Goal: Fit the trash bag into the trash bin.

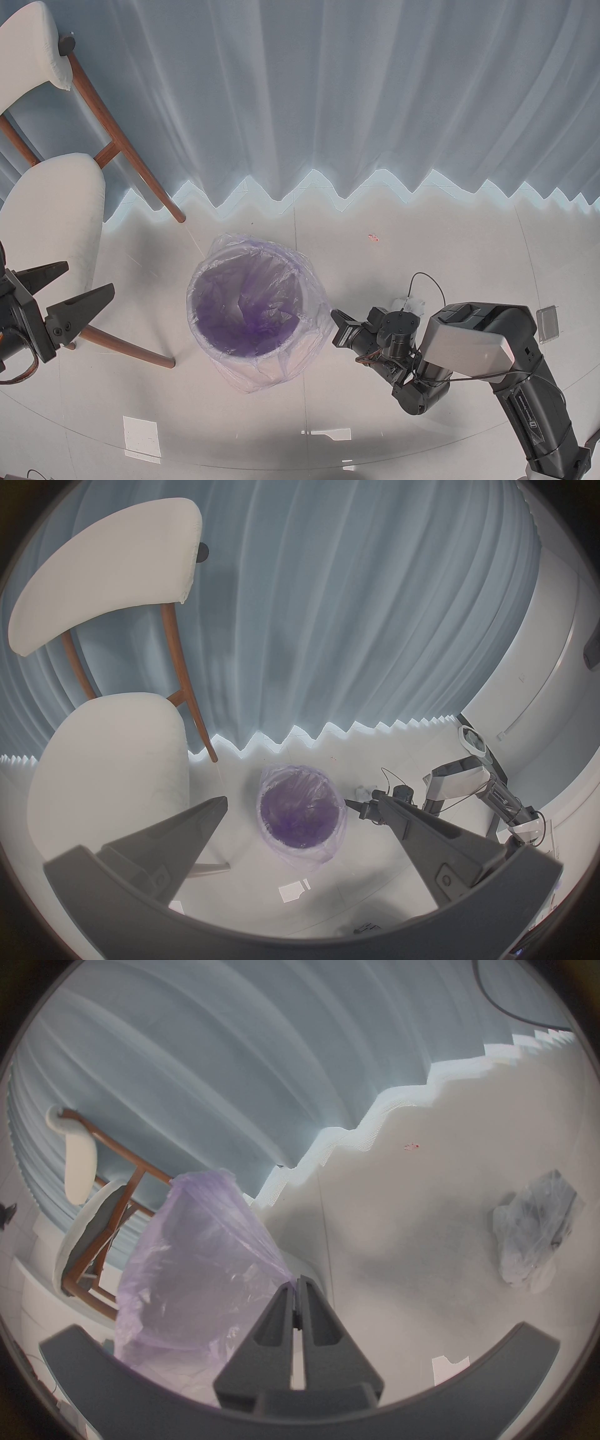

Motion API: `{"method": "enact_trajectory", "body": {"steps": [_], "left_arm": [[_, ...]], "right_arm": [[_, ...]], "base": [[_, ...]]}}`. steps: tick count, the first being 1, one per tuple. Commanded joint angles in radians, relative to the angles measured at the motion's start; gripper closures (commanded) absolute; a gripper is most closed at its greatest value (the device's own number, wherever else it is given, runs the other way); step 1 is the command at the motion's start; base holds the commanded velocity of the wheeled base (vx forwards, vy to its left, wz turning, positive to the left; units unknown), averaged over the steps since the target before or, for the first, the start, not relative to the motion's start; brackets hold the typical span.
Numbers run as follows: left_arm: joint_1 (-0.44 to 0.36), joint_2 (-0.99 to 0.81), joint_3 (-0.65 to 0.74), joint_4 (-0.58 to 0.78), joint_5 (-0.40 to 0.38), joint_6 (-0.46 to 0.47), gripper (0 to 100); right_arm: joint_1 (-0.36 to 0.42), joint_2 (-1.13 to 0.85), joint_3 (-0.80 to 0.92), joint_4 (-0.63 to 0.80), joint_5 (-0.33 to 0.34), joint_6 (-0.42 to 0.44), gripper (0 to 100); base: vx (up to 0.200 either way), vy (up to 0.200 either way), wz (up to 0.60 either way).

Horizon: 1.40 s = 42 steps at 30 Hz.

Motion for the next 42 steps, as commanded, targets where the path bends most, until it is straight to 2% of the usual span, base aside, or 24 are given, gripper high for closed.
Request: {"method": "enact_trajectory", "body": {"steps": [1, 13, 20, 23, 24, 31, 37, 42], "left_arm": [[0.0, -0.006, 0.002, 0.002, 0.0, -0.001, 0], [0.0, -0.001, 0.004, -0.004, -0.005, 0.0, 0], [-0.014, 0.001, -0.033, -0.03, -0.028, -0.007, 0], [-0.029, 0.001, -0.028, -0.062, -0.054, -0.01, 0], [-0.031, 0.002, -0.028, -0.069, -0.06, -0.01, 0], [-0.031, 0.005, -0.031, -0.075, -0.063, -0.01, 0], [-0.031, 0.014, -0.056, -0.079, -0.062, -0.009, 0], [-0.026, 0.077, -0.114, -0.141, -0.065, -0.039, 0]], "right_arm": [[-0.039, 0.048, -0.071, 0.045, -0.021, 0.03, 100], [-0.058, 0.069, -0.111, 0.054, -0.035, 0.077, 100], [-0.041, 0.056, -0.053, -0.084, -0.035, 0.088, 100], [-0.023, 0.019, -0.001, -0.088, -0.035, 0.091, 100], [-0.016, 0.005, 0.016, -0.088, -0.035, 0.094, 0], [0.002, -0.095, 0.058, -0.09, -0.037, 0.154, 0], [0.004, -0.216, 0.202, -0.09, -0.037, 0.178, 0], [0.005, -0.339, 0.351, -0.09, -0.035, 0.238, 0]], "base": [[0.0, 0.0, 0.0], [0.0, 0.0, 0.0], [0.0, 0.0, 0.0], [0.0, 0.0, 0.0], [0.0, 0.0, 0.0], [0.0, 0.0, 0.0], [0.0, 0.0, 0.0], [0.0, 0.0, 0.0]]}}
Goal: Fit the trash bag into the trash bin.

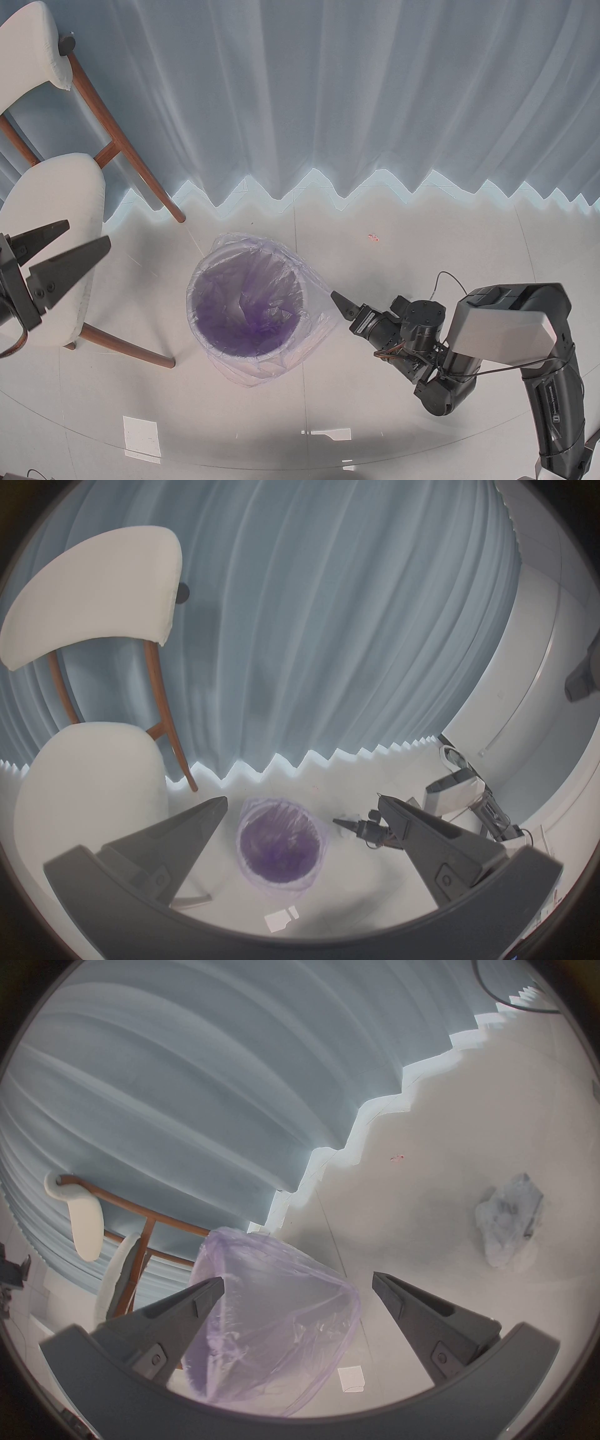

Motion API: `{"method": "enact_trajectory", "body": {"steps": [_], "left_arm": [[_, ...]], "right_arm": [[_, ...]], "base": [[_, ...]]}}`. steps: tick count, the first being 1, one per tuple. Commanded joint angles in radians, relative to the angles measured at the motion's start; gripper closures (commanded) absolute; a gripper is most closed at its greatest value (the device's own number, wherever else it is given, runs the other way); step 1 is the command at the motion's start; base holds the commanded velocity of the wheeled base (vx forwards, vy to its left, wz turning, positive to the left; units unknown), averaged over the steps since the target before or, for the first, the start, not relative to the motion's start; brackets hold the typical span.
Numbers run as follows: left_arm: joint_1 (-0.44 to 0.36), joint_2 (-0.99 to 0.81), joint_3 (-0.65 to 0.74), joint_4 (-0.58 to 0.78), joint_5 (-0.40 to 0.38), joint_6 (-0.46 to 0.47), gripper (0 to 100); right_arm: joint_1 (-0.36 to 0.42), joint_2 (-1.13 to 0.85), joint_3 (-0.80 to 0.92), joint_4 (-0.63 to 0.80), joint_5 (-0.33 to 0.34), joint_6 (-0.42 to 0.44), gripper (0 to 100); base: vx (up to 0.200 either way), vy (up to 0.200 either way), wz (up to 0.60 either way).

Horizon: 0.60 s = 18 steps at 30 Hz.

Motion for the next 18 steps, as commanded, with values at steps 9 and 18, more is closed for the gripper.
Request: {"method": "enact_trajectory", "body": {"steps": [9, 18], "left_arm": [[0.006, 0.131, 0.004, -0.113, -0.096, -0.112, 0], [0.023, 0.283, 0.026, -0.117, 0.034, -0.128, 0]], "right_arm": [[0.044, -0.363, 0.288, -0.015, 0.016, 0.036, 0], [0.065, -0.311, 0.268, -0.015, 0.01, 0.03, 0]], "base": [[0.0, 0.0, 0.0], [0.0, 0.0, 0.0]]}}
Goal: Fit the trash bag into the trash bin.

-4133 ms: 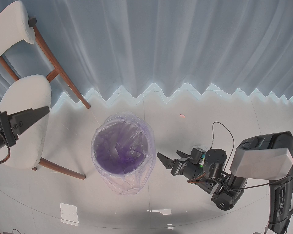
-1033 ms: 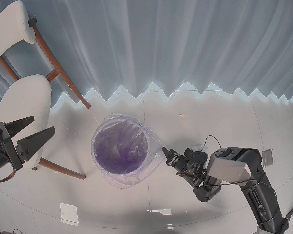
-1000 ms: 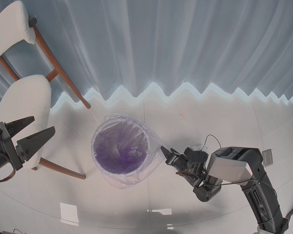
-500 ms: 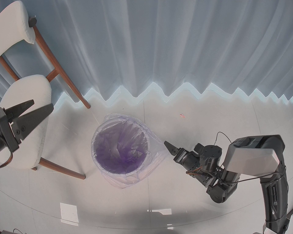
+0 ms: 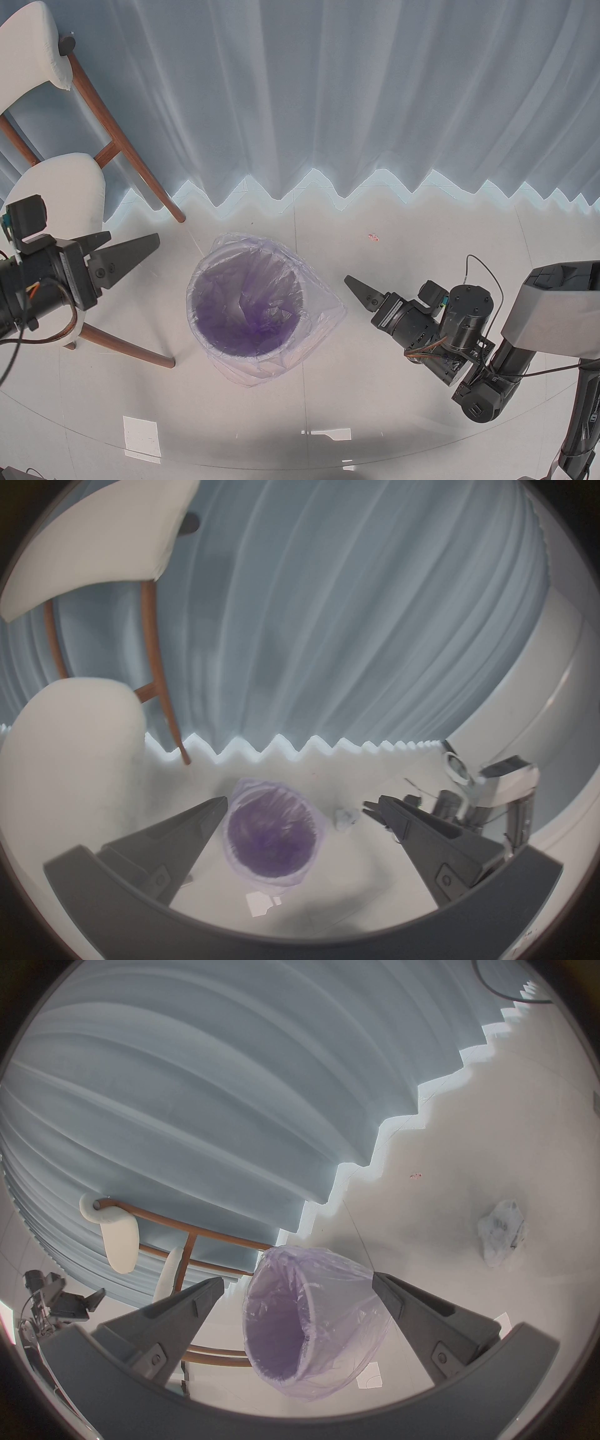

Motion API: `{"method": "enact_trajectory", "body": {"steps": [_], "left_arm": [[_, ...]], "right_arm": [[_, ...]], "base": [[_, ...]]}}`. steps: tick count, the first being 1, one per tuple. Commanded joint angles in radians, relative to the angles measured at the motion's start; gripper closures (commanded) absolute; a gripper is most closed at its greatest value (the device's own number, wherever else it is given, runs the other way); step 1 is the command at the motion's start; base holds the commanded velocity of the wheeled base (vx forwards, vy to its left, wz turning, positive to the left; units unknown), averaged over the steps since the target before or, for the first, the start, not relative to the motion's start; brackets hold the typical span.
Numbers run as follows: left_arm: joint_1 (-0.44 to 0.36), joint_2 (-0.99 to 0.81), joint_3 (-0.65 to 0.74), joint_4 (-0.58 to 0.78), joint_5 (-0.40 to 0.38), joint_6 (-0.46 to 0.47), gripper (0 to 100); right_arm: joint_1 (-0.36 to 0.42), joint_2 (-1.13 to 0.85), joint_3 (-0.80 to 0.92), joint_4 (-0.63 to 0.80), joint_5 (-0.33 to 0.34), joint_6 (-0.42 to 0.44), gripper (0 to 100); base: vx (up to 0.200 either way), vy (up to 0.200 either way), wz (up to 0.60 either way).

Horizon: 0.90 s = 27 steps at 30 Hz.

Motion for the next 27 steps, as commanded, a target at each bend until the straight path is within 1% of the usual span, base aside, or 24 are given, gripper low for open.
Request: {"method": "enact_trajectory", "body": {"steps": [1, 3, 6, 7, 8, 9, 10, 11, 15, 16, 19, 23, 27], "left_arm": [[0.004, 0.093, 0.011, -0.002, 0.041, -0.01, 0], [0.0, 0.088, 0.012, -0.002, 0.041, -0.011, 0], [0.0, 0.085, 0.012, -0.005, 0.038, -0.008, 0], [0.0, 0.085, 0.012, -0.005, 0.038, -0.008, 0], [0.0, 0.091, 0.002, -0.011, 0.03, -0.005, 0], [0.0, 0.093, -0.005, -0.017, 0.027, -0.007, 0], [0.0, 0.093, -0.005, -0.019, 0.026, -0.007, 0], [0.001, 0.094, 0.0, -0.054, 0.018, -0.007, 0], [0.0, 0.093, 0.023, -0.101, 0.001, -0.005, 0], [0.0, 0.09, 0.032, -0.115, -0.014, -0.004, 0], [0.0, 0.087, 0.034, -0.12, -0.023, -0.002, 0], [-0.002, 0.073, 0.035, -0.121, -0.026, 0.002, 0], [-0.011, 0.07, 0.043, -0.121, -0.026, 0.002, 0]], "right_arm": [[0.021, 0.01, -0.013, -0.014, -0.002, -0.007, 0], [0.034, 0.009, -0.029, 0.004, 0.004, -0.007, 0], [0.048, 0.0, -0.088, 0.106, 0.0, -0.012, 0], [0.048, 0.0, -0.088, 0.106, 0.0, -0.012, 0], [0.052, -0.022, -0.125, 0.214, -0.002, -0.026, 0], [0.054, -0.023, -0.138, 0.25, -0.002, -0.032, 0], [0.054, -0.023, -0.14, 0.254, -0.002, -0.032, 0], [0.057, -0.017, -0.164, 0.299, -0.003, -0.049, 0], [0.06, 0.0, -0.186, 0.32, -0.003, -0.082, 0], [0.06, 0.001, -0.189, 0.326, -0.003, -0.112, 0], [0.06, -0.002, -0.218, 0.38, -0.005, -0.152, 0], [0.06, -0.02, -0.287, 0.497, -0.042, -0.155, 0], [0.054, -0.013, -0.307, 0.526, -0.054, -0.155, 0]], "base": [[0.0, 0.0, 0.0], [0.0, 0.0, 0.0], [0.0, 0.0, 0.0], [0.0, 0.0, 0.0], [0.0, 0.0, 0.0], [0.0, 0.0, 0.0], [0.0, 0.0, 0.0], [0.0, 0.0, 0.0], [0.0, 0.0, 0.0], [0.0, 0.0, 0.0], [0.0, 0.0, 0.0], [0.0, 0.0, 0.0], [0.0, 0.0, 0.0]]}}
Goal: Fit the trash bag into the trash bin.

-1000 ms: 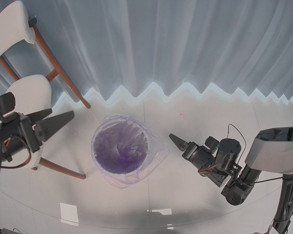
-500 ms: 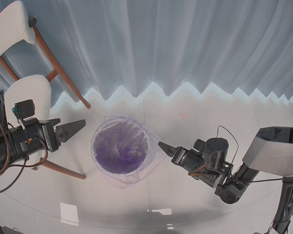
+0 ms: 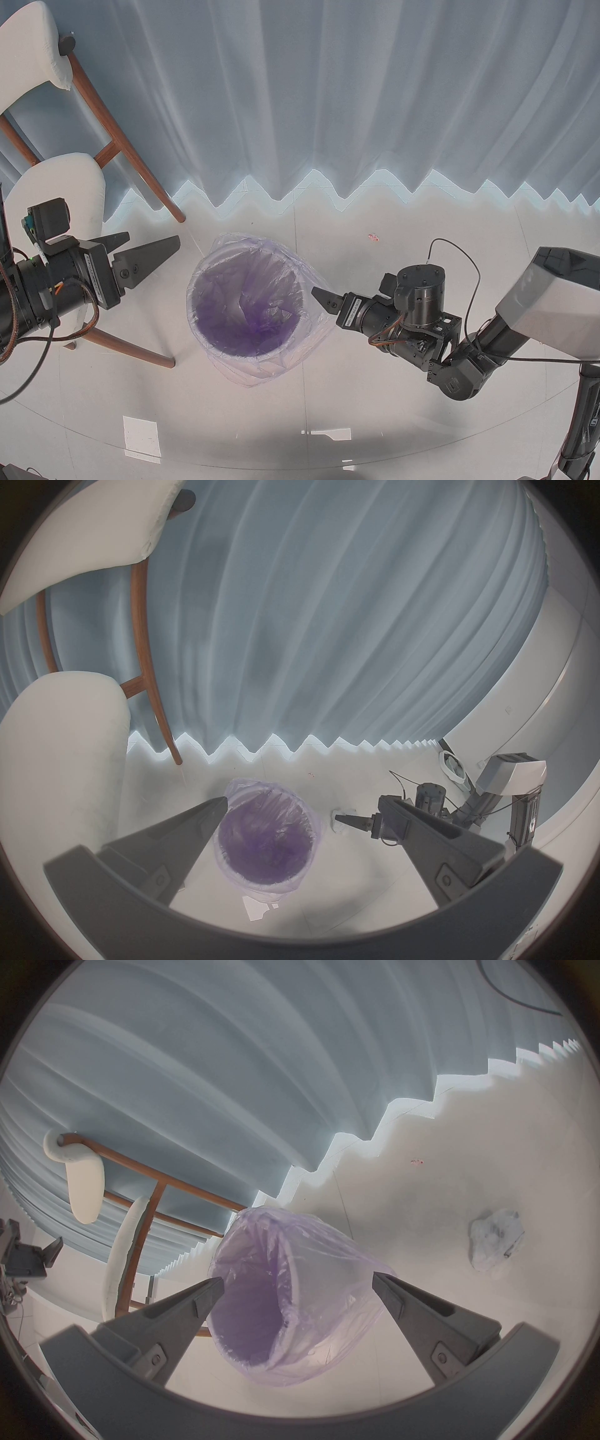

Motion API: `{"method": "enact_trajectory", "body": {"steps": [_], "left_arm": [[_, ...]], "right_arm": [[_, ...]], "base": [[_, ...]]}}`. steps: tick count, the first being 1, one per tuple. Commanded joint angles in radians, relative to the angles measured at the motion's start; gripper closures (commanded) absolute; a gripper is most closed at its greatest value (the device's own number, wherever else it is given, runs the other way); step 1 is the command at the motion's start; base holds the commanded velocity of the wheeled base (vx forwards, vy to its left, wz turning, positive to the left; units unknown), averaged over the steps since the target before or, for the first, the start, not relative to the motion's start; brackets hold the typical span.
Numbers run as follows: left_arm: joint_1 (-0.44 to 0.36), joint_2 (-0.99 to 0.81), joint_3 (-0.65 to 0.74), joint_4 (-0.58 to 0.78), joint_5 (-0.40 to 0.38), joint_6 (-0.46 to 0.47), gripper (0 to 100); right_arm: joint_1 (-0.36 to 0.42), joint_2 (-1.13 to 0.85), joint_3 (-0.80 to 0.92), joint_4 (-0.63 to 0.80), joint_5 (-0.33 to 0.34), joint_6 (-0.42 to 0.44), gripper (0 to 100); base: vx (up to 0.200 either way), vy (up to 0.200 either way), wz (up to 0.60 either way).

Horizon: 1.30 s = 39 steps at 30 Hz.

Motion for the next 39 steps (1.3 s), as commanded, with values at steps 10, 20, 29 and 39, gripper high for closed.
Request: {"method": "enact_trajectory", "body": {"steps": [10, 20, 29, 39], "left_arm": [[-0.018, -0.01, 0.026, 0.0, 0.001, 0.0, 0], [-0.007, -0.022, 0.032, 0.001, 0.015, -0.001, 0], [-0.018, -0.031, 0.031, 0.0, 0.015, 0.01, 0], [-0.018, -0.031, 0.028, -0.005, 0.016, 0.037, 0]], "right_arm": [[-0.004, 0.087, -0.255, 0.241, -0.078, -0.024, 0], [0.07, 0.196, -0.436, 0.373, -0.119, -0.041, 0], [0.07, 0.217, -0.457, 0.374, -0.141, -0.041, 0], [0.075, 0.237, -0.456, 0.376, -0.158, -0.053, 0]], "base": [[0.0, 0.0, 0.0], [0.0, 0.02, 0.0], [0.0, 0.2, 0.0], [0.0, 0.04, 0.0]]}}
